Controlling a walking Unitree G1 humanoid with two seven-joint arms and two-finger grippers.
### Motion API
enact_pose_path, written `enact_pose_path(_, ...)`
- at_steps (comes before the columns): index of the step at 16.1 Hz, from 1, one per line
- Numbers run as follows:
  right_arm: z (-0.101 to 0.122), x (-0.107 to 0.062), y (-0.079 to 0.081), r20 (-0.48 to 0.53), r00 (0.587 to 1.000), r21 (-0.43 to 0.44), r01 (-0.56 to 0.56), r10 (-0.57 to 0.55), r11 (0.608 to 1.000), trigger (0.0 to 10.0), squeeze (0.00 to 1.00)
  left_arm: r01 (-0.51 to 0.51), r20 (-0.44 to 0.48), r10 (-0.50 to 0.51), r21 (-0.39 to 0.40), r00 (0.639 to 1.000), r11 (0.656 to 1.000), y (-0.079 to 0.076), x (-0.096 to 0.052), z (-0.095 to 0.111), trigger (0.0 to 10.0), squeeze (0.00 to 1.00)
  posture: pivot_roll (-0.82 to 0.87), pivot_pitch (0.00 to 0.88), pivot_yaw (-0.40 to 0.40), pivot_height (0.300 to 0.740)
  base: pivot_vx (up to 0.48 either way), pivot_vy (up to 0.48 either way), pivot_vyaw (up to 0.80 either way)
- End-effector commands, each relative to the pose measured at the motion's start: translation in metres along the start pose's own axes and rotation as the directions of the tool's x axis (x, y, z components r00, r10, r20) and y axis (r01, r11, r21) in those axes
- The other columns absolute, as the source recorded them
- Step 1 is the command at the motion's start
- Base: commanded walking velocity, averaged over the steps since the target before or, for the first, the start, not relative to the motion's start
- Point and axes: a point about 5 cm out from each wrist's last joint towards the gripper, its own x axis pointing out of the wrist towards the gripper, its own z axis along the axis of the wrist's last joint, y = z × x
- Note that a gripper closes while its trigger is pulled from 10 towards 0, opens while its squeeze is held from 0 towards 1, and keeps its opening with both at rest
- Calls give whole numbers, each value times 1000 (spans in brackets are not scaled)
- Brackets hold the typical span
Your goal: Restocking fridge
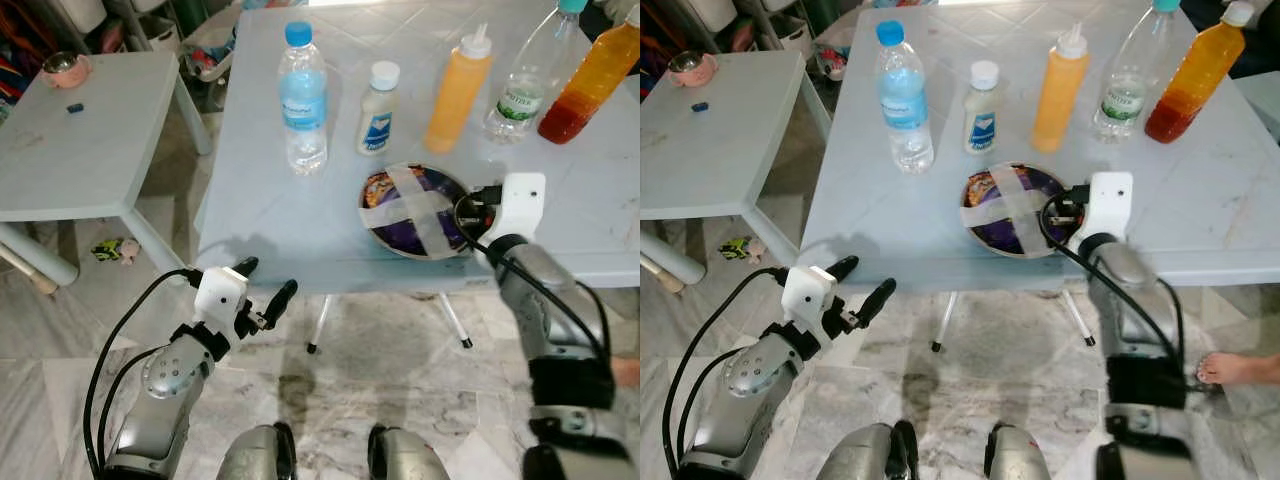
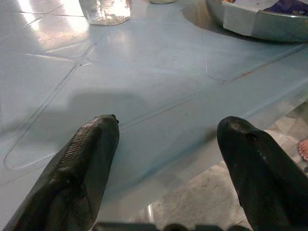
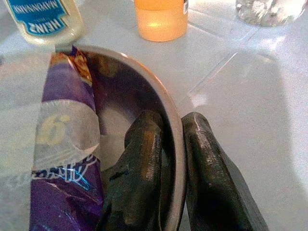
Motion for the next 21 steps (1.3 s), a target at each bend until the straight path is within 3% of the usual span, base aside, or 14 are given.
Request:
enact_pose_path(1,-21,-2,8,-95,995,33,-26,30,999,10000,922,4,-31,-3,3,1000,1000,0,-2,-5,10000,0,1,179,83,740,0,0,0)
enact_pose_path(2,-22,-1,10,-93,995,35,-32,35,999,10000,1000,9,-32,-9,5,999,1000,0,-2,-5,10000,0,2,179,85,740,0,0,0)
enact_pose_path(4,-24,0,10,-94,995,34,-32,35,999,10000,961,14,-32,-14,8,999,1000,-1,-2,-5,10000,0,3,179,85,740,0,0,0)
enact_pose_path(5,-24,0,7,-97,995,32,-31,33,999,10000,0,13,-32,-13,8,999,1000,-1,-2,-5,10000,0,4,178,84,740,0,0,0)
enact_pose_path(8,-25,1,4,-118,993,30,-20,24,999,10000,0,13,-33,-12,8,999,1000,-2,-2,-5,10000,0,7,177,80,740,0,0,0)
enact_pose_path(9,-25,1,3,-117,993,29,-16,19,999,1373,0,12,-33,-12,8,999,1000,-2,-2,-5,10000,0,8,176,79,740,0,0,0)
enact_pose_path(10,-25,1,3,-116,993,29,-14,17,999,0,0,12,-33,-12,8,999,1000,-2,-2,-5,10000,0,9,176,79,740,0,0,0)
enact_pose_path(17,-34,-2,4,-94,996,-3,10,-10,1000,0,0,-11,-49,11,1,999,1000,-1,-5,-12,10000,0,3,133,90,740,0,0,0)
enact_pose_path(20,-39,-12,2,-42,999,31,14,-13,999,0,0,-147,-59,147,15,987,989,12,-5,-15,10000,0,-4,118,82,740,0,0,0)
enact_pose_path(21,-40,-19,4,8,1000,70,14,-15,997,0,0,-294,-90,293,4,952,956,26,-2,-19,10000,0,-17,103,72,740,0,0,0)
